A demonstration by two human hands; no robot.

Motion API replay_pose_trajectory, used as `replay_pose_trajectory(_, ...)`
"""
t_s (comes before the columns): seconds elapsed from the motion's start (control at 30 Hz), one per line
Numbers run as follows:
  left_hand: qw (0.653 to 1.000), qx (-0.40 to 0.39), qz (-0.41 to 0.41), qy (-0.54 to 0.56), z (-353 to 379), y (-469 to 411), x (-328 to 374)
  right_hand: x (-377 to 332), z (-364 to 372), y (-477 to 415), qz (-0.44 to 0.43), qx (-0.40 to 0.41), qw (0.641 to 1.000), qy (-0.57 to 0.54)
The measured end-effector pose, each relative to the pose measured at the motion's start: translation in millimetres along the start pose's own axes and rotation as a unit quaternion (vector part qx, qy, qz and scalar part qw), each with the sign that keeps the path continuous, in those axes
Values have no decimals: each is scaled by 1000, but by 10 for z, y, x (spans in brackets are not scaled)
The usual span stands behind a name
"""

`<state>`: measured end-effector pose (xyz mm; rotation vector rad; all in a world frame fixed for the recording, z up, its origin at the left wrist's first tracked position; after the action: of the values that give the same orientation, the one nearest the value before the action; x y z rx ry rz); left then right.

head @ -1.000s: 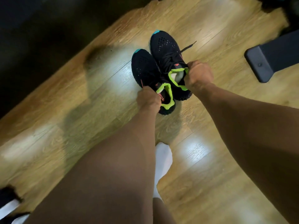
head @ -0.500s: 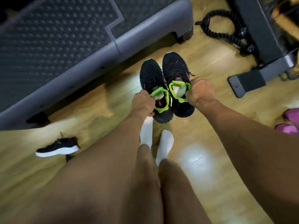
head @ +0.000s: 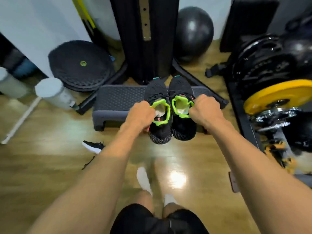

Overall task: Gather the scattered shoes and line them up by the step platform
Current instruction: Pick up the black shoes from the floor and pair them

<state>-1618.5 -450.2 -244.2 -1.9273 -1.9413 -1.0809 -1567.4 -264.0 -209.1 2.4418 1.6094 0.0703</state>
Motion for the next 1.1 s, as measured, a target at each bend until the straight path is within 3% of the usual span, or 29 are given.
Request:
replay_pose_trajectory(0.23,981,191,-15,6,-1654,1100,-562,-1350,-884,963,-159,51,986,-25)
replay_pose_trajectory(0.47,939,332,-82,35,-2917,2355,-1788,-3030,-1164,2174,-289,77,953,-38)
replay_pose_trajectory(0.77,882,421,-206,42,-3979,3918,-3756,-5175,-581,3810,-451,37,892,-11)
replay_pose_trajectory(1.1,796,458,-382,106,-4352,4608,-5734,-7163,552,4743,-572,-56,816,60)
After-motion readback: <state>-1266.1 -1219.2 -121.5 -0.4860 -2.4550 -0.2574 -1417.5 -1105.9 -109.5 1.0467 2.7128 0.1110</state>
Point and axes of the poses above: each hand's wrist, its own y-axis away from the middle knuckle, its own z-axis out of the palm, x = y × z, the point moved 4 cm from there along -y, towards the middle knuckle, and after that the axes turned 14 degrees about y, right-handed, at the moved point
